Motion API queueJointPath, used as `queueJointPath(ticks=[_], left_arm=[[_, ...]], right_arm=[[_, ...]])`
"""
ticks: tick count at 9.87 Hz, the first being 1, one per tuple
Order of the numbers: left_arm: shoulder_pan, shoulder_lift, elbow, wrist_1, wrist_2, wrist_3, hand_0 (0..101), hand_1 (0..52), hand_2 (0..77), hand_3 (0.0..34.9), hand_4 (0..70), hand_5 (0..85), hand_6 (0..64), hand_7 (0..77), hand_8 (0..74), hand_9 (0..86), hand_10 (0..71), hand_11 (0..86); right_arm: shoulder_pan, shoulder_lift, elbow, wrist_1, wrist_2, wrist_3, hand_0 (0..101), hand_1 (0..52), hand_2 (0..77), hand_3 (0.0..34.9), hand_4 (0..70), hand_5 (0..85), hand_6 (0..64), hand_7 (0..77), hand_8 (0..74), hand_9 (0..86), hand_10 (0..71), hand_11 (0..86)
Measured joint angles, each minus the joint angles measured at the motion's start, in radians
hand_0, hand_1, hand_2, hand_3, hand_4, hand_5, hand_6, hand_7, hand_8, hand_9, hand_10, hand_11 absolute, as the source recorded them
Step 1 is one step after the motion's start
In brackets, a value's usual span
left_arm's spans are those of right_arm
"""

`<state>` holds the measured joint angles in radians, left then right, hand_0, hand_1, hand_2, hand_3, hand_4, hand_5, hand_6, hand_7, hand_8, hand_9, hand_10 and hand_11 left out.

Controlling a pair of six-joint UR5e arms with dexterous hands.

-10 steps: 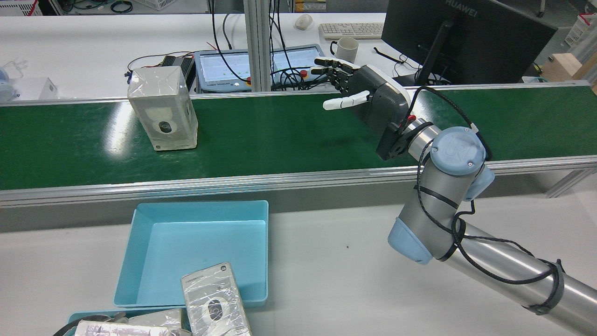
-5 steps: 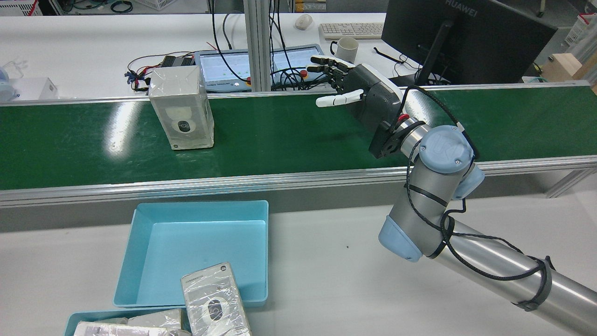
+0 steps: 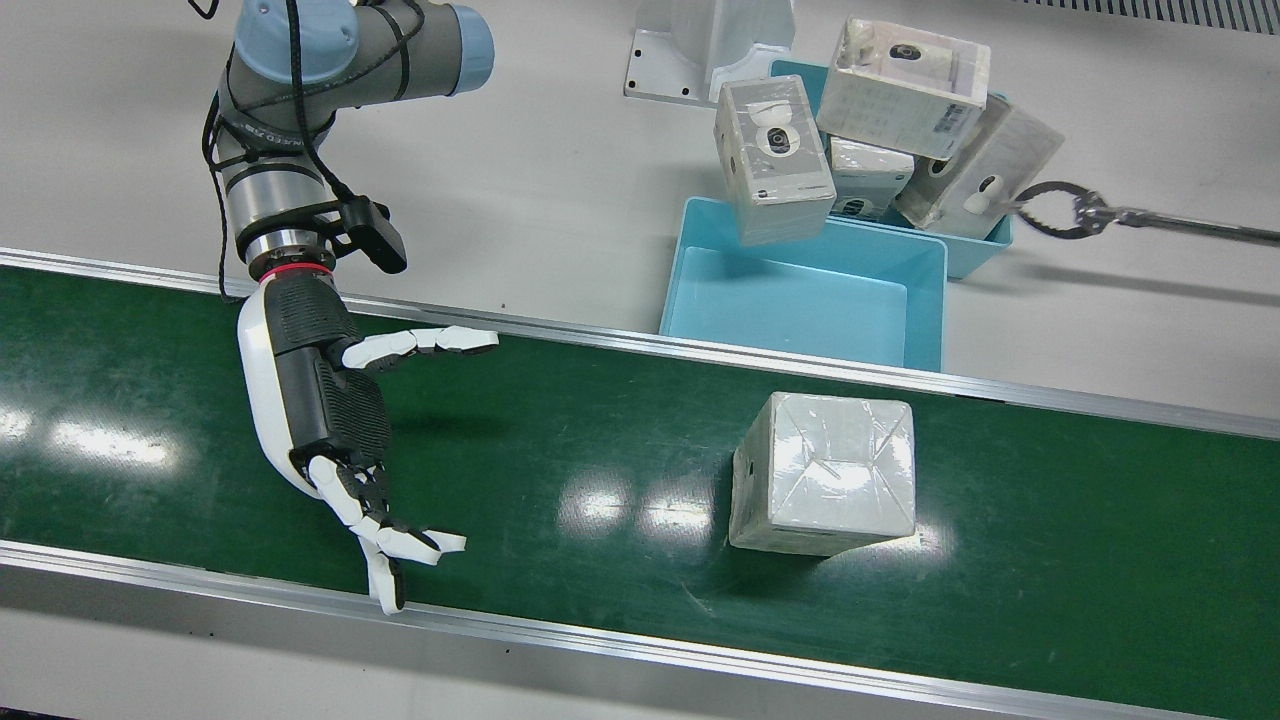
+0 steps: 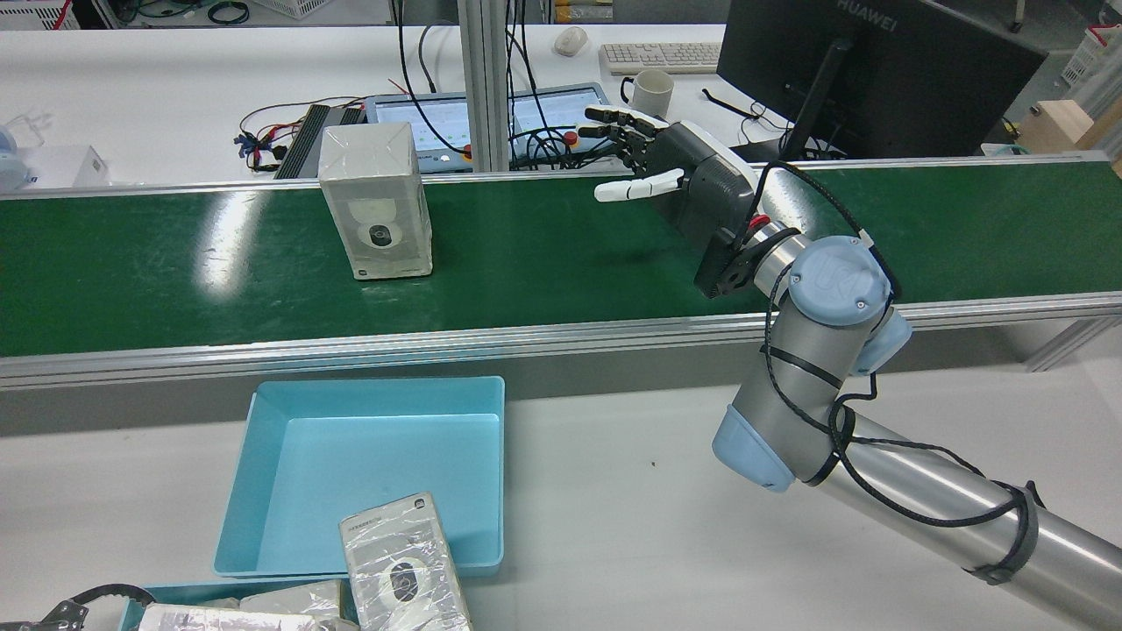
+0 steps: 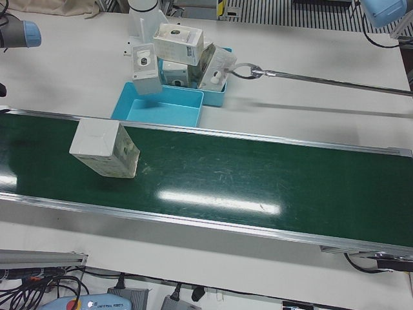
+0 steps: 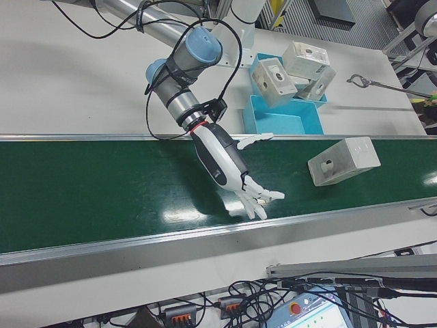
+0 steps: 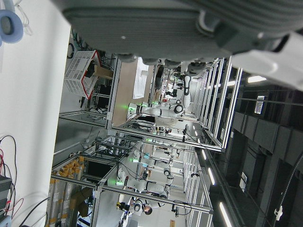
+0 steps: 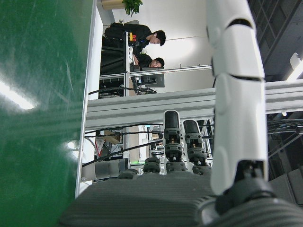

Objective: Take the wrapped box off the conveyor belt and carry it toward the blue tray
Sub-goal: 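Wait with the open right hand as the white wrapped box reaches it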

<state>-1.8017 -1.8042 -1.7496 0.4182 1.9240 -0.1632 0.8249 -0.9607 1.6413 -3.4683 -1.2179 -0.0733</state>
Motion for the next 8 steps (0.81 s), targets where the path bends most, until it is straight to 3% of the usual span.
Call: queueJointPath(ticks=[8], left_arm=[[0.0, 0.0, 0.0, 0.0, 0.0, 0.0, 0, 0.0, 0.5, 0.0, 0.0, 1.1, 0.5, 0.5, 0.5, 0.5, 0.5, 0.5]], right_arm=[[-0.013, -0.004, -0.001, -0.001, 0.002, -0.001, 49, 17.5, 13.1, 0.0, 14.7, 18.5, 10.9, 26.7, 3.8, 5.4, 0.0, 1.1]])
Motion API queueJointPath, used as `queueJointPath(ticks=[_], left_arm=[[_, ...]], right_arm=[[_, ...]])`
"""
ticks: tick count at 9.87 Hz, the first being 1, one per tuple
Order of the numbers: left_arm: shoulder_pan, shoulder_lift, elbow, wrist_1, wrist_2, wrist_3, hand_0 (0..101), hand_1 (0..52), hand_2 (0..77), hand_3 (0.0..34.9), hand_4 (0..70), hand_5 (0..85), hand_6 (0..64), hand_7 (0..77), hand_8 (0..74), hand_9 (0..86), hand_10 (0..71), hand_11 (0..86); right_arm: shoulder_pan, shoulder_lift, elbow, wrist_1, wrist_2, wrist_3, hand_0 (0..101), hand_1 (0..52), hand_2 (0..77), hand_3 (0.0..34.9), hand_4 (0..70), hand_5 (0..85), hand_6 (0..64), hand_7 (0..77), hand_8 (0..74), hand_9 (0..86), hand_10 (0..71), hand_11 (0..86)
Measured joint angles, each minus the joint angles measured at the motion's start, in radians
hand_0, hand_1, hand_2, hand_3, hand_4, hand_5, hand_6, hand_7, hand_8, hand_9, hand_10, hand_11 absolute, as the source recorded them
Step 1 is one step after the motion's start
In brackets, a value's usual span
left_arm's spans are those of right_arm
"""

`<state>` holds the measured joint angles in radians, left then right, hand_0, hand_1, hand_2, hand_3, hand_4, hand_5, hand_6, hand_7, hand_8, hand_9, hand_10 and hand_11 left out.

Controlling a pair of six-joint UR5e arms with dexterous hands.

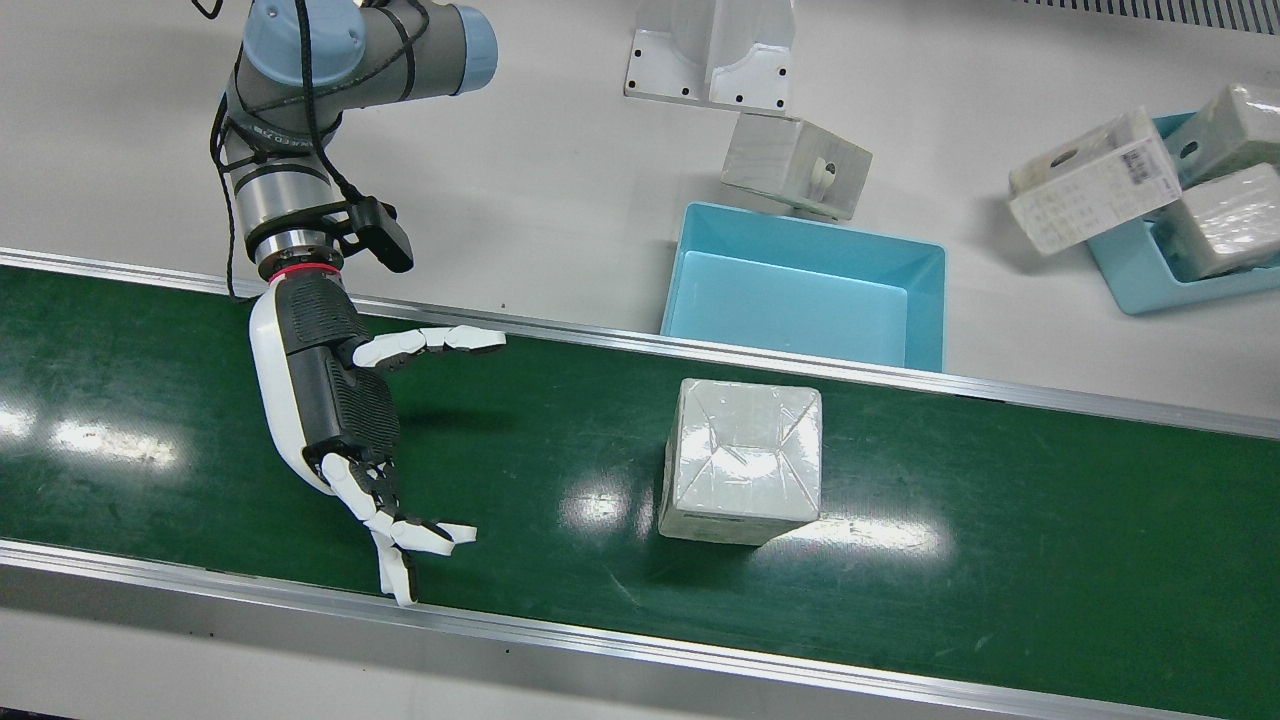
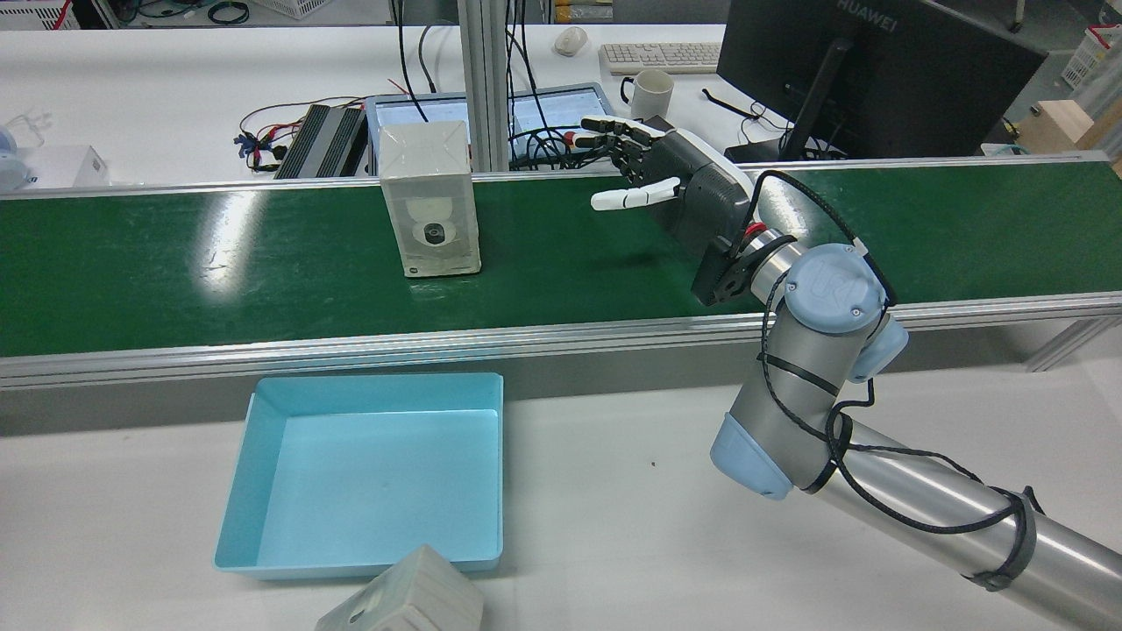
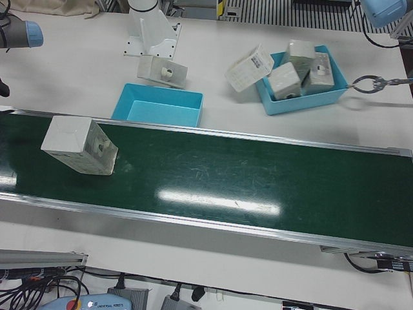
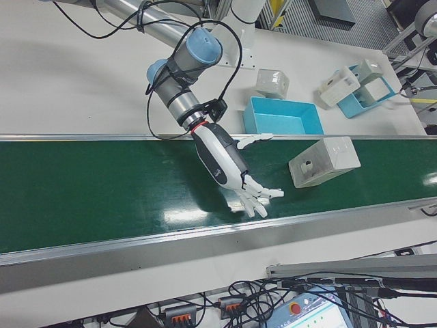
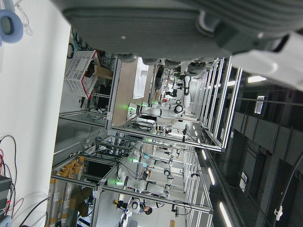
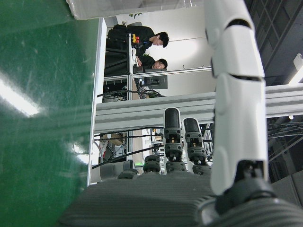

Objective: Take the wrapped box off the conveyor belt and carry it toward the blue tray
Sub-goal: 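Wait with the open right hand as the white wrapped box reaches it, then close the right hand fingers around the wrapped box on the belt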

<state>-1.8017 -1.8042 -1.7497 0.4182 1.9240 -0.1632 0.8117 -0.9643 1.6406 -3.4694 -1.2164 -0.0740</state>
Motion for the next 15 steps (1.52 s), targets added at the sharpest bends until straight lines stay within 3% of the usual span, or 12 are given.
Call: queueJointPath(ticks=[15], left_arm=[[0.0, 0.0, 0.0, 0.0, 0.0, 0.0, 0, 0.0, 1.1, 0.0, 0.0, 1.1, 0.5, 0.5, 0.5, 0.5, 0.5, 0.5]], right_arm=[[-0.016, 0.014, -0.008, -0.012, 0.004, -0.002, 49, 16.4, 14.7, 0.0, 15.8, 18.5, 10.9, 27.3, 3.8, 7.1, 0.0, 1.1]])
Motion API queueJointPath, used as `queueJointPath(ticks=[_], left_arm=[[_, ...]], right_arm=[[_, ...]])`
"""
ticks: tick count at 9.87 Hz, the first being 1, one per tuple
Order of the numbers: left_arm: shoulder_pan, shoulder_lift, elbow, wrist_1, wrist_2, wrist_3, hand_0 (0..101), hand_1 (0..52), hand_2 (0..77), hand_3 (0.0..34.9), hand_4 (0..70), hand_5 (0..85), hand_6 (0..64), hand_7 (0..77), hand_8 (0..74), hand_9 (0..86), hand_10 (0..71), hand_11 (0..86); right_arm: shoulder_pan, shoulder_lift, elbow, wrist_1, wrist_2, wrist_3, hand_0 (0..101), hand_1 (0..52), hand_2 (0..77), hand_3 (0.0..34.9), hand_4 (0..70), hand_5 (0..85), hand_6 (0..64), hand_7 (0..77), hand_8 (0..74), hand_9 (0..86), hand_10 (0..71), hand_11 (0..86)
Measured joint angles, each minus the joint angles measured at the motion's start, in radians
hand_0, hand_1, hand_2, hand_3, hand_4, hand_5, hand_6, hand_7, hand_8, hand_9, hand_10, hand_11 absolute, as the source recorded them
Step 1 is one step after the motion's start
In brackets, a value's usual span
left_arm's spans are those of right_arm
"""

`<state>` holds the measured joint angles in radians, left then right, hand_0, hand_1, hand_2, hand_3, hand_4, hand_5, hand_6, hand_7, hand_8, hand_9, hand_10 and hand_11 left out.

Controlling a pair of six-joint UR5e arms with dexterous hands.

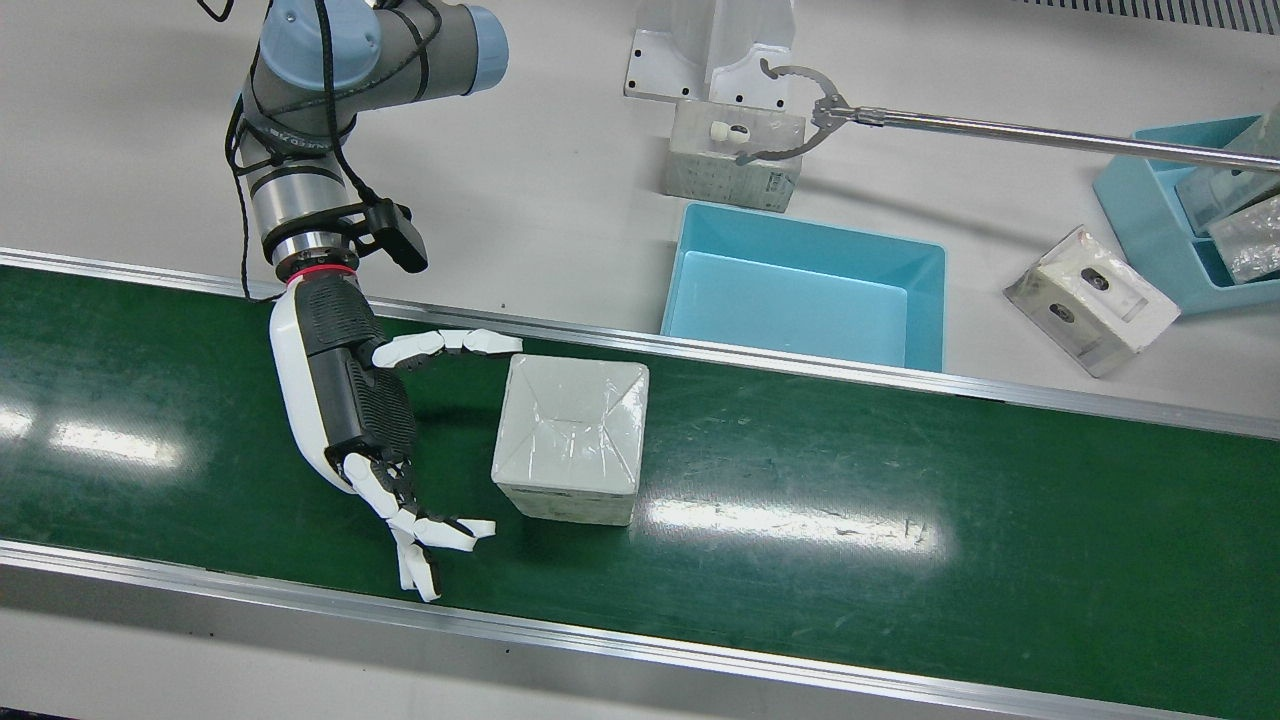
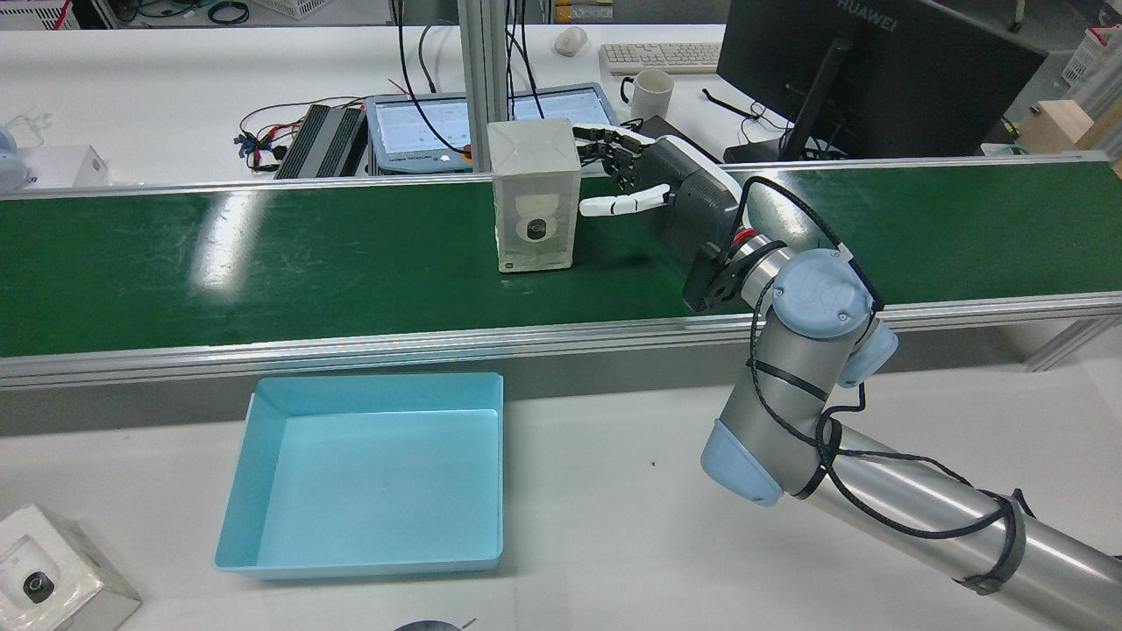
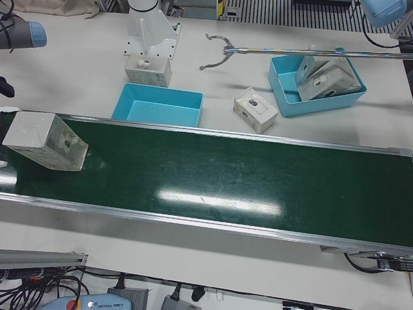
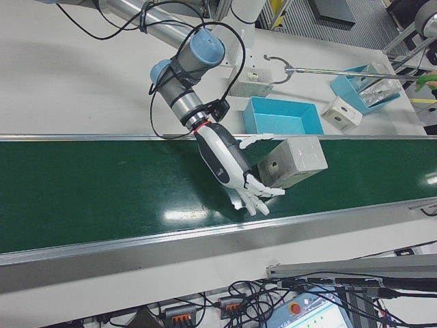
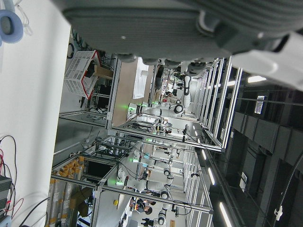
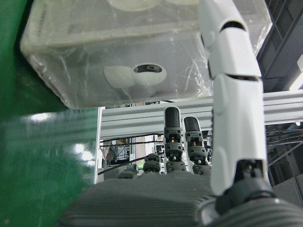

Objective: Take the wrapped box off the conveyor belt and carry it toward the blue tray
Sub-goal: 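Close the right hand fingers around the wrapped box on the belt, then lift the box off the belt and carry it over the blue tray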

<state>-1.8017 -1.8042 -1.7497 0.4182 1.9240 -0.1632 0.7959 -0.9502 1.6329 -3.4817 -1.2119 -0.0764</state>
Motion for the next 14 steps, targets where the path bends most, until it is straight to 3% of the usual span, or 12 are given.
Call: queueJointPath(ticks=[1, 6, 7, 8, 9, 10, 11, 12, 14], left_arm=[[0.0, 0.0, 0.0, 0.0, 0.0, 0.0, 0, 0.0, 1.1, 0.0, 0.0, 1.1, 0.5, 0.5, 0.5, 0.5, 0.5, 0.5], [0.0, 0.0, 0.0, 0.0, 0.0, 0.0, 0, 0.0, 1.1, 0.0, 0.0, 1.1, 0.5, 0.5, 0.5, 0.5, 0.5, 0.5], [0.0, 0.0, 0.0, 0.0, 0.0, 0.0, 0, 0.0, 1.1, 0.0, 0.0, 1.1, 0.5, 0.5, 0.5, 0.5, 0.0, 0.5], [0.0, 0.0, 0.0, 0.0, 0.0, 0.0, 0, 0.0, 1.1, 0.0, 0.0, 1.1, 0.5, 0.5, 0.5, 0.5, 0.0, 0.5], [0.0, 0.0, 0.0, 0.0, 0.0, 0.0, 0, 0.0, 1.1, 0.0, 0.0, 1.1, 0.5, 0.5, 0.5, 0.5, 0.5, 0.5], [0.0, 0.0, 0.0, 0.0, 0.0, 0.0, 0, 0.0, 1.1, 0.0, 0.0, 1.1, 0.5, 0.5, 0.5, 0.5, 0.5, 0.5], [0.0, 0.0, 0.0, 0.0, 0.0, 0.0, 0, 0.0, 1.1, 0.0, 0.0, 0.5, 0.5, 0.5, 0.5, 0.5, 0.5, 0.5], [0.0, 0.0, 0.0, 0.0, 0.0, 0.0, 0, 0.0, 1.1, 0.0, 0.0, 0.5, 0.5, 0.5, 0.5, 0.5, 0.5, 0.5], [0.0, 0.0, 0.0, 0.0, 0.0, 0.0, 0, 0.0, 0.5, 0.0, 0.0, 1.1, 0.5, 0.5, 0.5, 0.5, 0.5, 0.5]], right_arm=[[-0.001, 0.007, -0.003, 0.0, 0.0, -0.001, 50, 18.5, 15.3, 0.0, 15.8, 19.1, 11.4, 29.5, 3.8, 7.1, 0.0, 1.1], [-0.015, 0.044, -0.021, -0.002, 0.015, -0.012, 51, 18.5, 16.4, 0.0, 18.0, 20.2, 12.5, 31.1, 3.8, 7.1, 0.0, 1.1], [-0.02, 0.048, -0.022, -0.013, 0.019, -0.013, 59, 21.3, 22.9, 0.0, 27.8, 32.7, 21.3, 38.2, 17.5, 20.7, 8.2, 1.1], [-0.022, 0.053, -0.021, -0.03, 0.022, -0.014, 59, 17.5, 26.2, 0.0, 27.8, 32.7, 21.3, 38.2, 17.5, 20.7, 8.2, 1.1], [-0.023, 0.057, -0.019, -0.041, 0.023, -0.014, 60, 17.5, 26.2, 0.0, 31.6, 34.9, 24.0, 40.4, 26.7, 29.5, 12.0, 1.1], [-0.024, 0.059, -0.015, -0.048, 0.024, -0.014, 60, 17.5, 26.2, 0.0, 31.6, 34.9, 24.0, 40.4, 26.7, 29.5, 12.0, 1.1], [-0.024, 0.058, -0.004, -0.053, 0.024, -0.013, 51, 8.2, 30.5, 0.1, 24.0, 50.7, 30.0, 44.7, 40.9, 41.5, 29.5, 27.8], [-0.021, 0.055, 0.02, -0.06, 0.024, -0.013, 51, 8.2, 30.5, 0.1, 24.0, 50.7, 30.0, 44.7, 40.9, 41.5, 29.5, 27.8], [-0.017, 0.051, 0.1, -0.098, 0.025, -0.015, 48, 3.8, 32.2, 0.0, 22.9, 56.7, 33.3, 49.1, 46.9, 46.9, 45.3, 43.1]])
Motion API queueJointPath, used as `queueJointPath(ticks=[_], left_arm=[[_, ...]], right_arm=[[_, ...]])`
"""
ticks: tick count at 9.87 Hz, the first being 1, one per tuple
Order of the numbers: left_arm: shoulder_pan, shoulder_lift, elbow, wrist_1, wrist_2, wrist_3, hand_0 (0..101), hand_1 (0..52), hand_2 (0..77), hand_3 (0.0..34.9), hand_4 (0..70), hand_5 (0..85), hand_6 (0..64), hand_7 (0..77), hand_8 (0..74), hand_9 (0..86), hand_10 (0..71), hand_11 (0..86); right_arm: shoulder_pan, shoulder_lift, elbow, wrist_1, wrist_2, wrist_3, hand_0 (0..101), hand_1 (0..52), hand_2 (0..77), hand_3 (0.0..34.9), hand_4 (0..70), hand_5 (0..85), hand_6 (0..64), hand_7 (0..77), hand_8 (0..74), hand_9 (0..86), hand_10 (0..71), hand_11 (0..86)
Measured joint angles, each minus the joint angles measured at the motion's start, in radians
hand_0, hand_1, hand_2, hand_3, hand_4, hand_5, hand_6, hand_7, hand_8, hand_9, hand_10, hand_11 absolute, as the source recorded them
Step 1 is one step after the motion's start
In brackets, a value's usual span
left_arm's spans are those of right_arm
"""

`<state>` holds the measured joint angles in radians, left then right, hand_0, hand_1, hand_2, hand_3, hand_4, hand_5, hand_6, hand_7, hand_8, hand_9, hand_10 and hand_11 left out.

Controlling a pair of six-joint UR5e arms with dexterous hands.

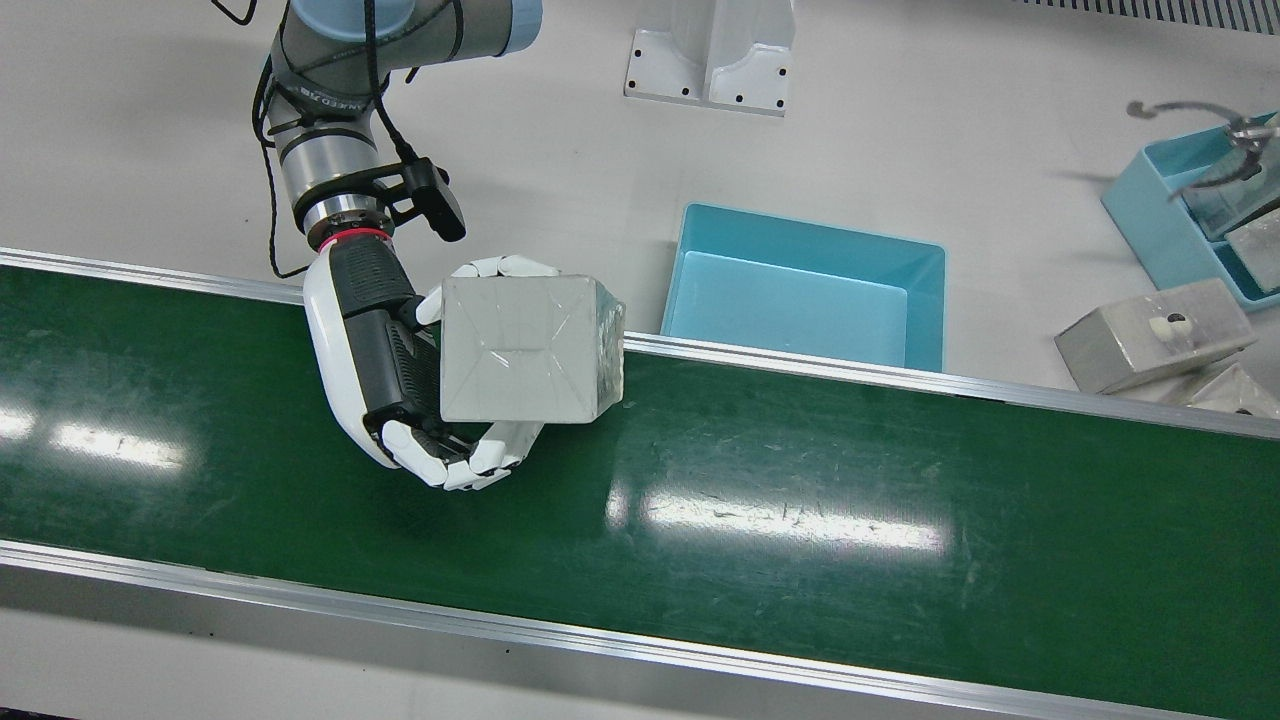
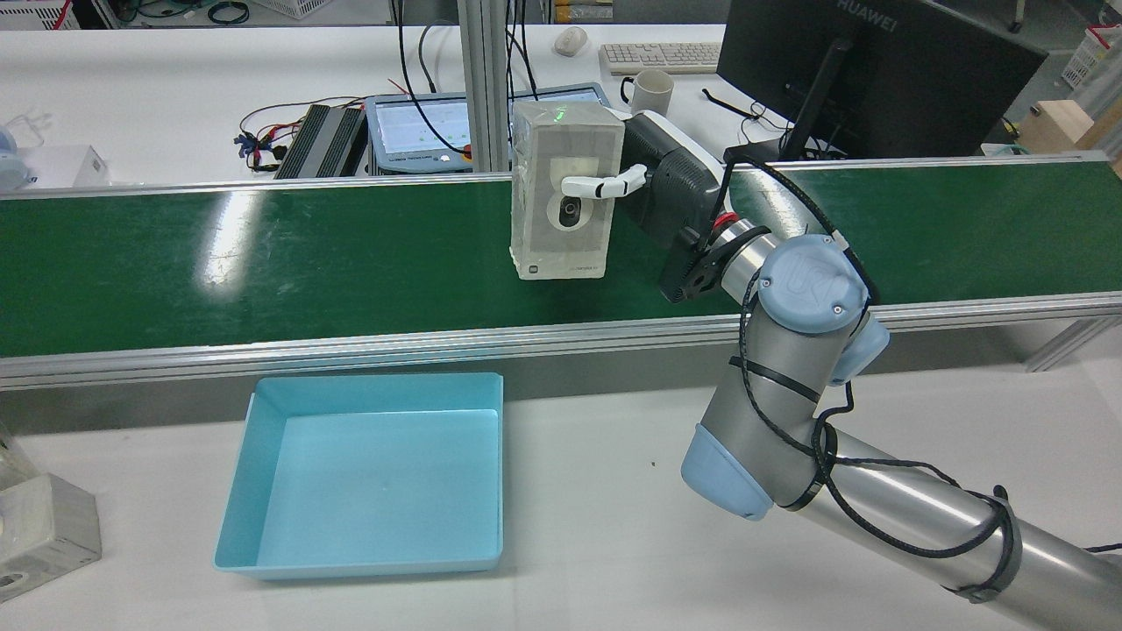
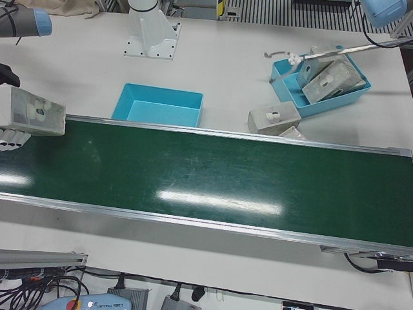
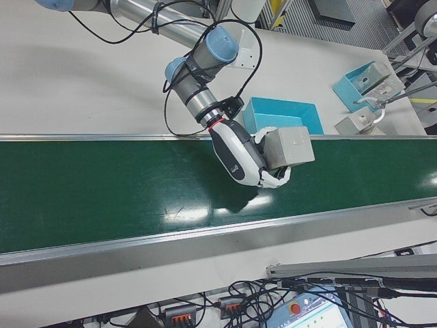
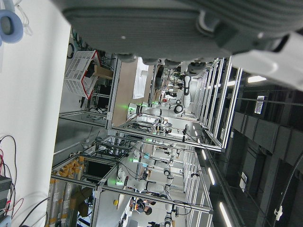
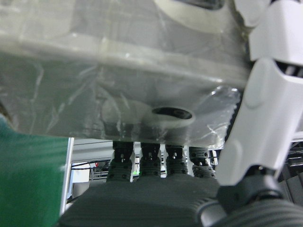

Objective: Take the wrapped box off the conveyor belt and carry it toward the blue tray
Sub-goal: 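Lift the box off the belt and carry it over the blue tray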

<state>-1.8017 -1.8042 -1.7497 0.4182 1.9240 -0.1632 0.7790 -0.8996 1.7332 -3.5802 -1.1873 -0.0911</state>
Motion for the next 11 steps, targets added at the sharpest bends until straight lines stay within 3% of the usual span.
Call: queueJointPath(ticks=[2, 3, 4, 5, 6, 7, 8, 9, 10, 11], left_arm=[[0.0, 0.0, 0.0, 0.0, 0.0, 0.0, 0, 0.0, 0.5, 0.0, 0.0, 1.1, 0.5, 0.5, 0.5, 0.5, 0.5, 0.5], [0.0, 0.0, 0.0, 0.0, 0.0, 0.0, 0, 0.0, 1.1, 0.0, 0.0, 1.1, 0.5, 0.5, 0.5, 0.5, 0.5, 0.5], [0.0, 0.0, 0.0, 0.0, 0.0, 0.0, 0, 0.0, 1.1, 0.0, 0.0, 1.1, 0.5, 0.5, 0.5, 0.5, 0.5, 0.5], [0.0, 0.0, 0.0, 0.0, 0.0, 0.0, 0, 0.0, 1.1, 0.0, 0.0, 1.1, 0.5, 0.5, 0.5, 0.5, 0.5, 0.5], [0.0, 0.0, 0.0, 0.0, 0.0, 0.0, 0, 0.0, 1.1, 0.0, 0.0, 1.1, 0.5, 0.5, 0.5, 0.5, 0.0, 0.5], [0.0, 0.0, 0.0, 0.0, 0.0, 0.0, 0, 0.0, 1.1, 0.0, 0.0, 1.1, 0.5, 0.5, 0.5, 0.5, 0.0, 0.5], [0.0, 0.0, 0.0, 0.0, 0.0, 0.0, 0, 0.0, 1.1, 0.0, 0.0, 1.1, 0.5, 0.5, 0.5, 0.5, 0.5, 0.5], [0.0, 0.0, 0.0, 0.0, 0.0, 0.0, 0, 0.0, 0.5, 0.0, 0.0, 1.1, 0.5, 0.5, 0.5, 0.5, 0.5, 0.5], [0.0, 0.0, 0.0, 0.0, 0.0, 0.0, 0, 0.0, 0.5, 0.0, 0.0, 1.1, 0.5, 0.5, 0.5, 0.5, 0.5, 0.5], [0.0, 0.0, 0.0, 0.0, 0.0, 0.0, 0, 0.0, 0.5, 0.0, 0.0, 1.1, 0.5, 0.5, 0.5, 0.5, 0.5, 0.5]], right_arm=[[-0.042, 0.004, 0.081, -0.03, 0.008, -0.033, 47, 3.8, 32.2, 0.1, 22.9, 57.3, 33.8, 50.7, 48.5, 49.1, 48.5, 45.8], [-0.091, 0.007, 0.114, -0.036, 0.036, -0.064, 44, 3.8, 32.2, 0.0, 21.3, 63.8, 37.1, 61.1, 56.7, 63.8, 56.2, 73.6], [-0.143, 0.012, 0.135, -0.038, 0.076, -0.093, 44, 0.5, 36.0, 0.0, 21.3, 63.8, 37.6, 67.1, 61.1, 72.5, 54.5, 69.3], [-0.194, 0.026, 0.145, -0.039, 0.116, -0.128, 44, 0.0, 37.1, 0.0, 21.3, 63.8, 37.6, 67.1, 61.1, 72.5, 54.5, 69.3], [-0.235, 0.046, 0.145, -0.04, 0.146, -0.166, 43, 0.0, 37.1, 0.0, 21.3, 63.8, 37.6, 69.3, 70.9, 80.7, 54.5, 70.4], [-0.267, 0.065, 0.141, -0.039, 0.17, -0.194, 42, 0.0, 39.3, 0.0, 21.3, 63.8, 37.6, 69.3, 70.4, 80.7, 52.9, 70.4], [-0.291, 0.082, 0.131, -0.039, 0.186, -0.212, 45, 0.0, 39.3, 0.0, 20.2, 69.8, 37.6, 69.3, 57.8, 81.3, 38.7, 57.8], [-0.307, 0.095, 0.121, -0.039, 0.192, -0.221, 45, 0.0, 39.3, 0.0, 20.2, 69.8, 37.6, 69.3, 57.8, 81.3, 38.7, 57.8], [-0.321, 0.103, 0.113, -0.039, 0.191, -0.226, 47, 0.0, 39.3, 0.0, 23.5, 66.5, 37.6, 69.3, 50.2, 81.3, 30.5, 50.2], [-0.332, 0.108, 0.108, -0.039, 0.187, -0.228, 46, 0.0, 39.3, 0.0, 24.5, 61.6, 37.6, 69.3, 42.0, 74.7, 18.0, 40.4]])
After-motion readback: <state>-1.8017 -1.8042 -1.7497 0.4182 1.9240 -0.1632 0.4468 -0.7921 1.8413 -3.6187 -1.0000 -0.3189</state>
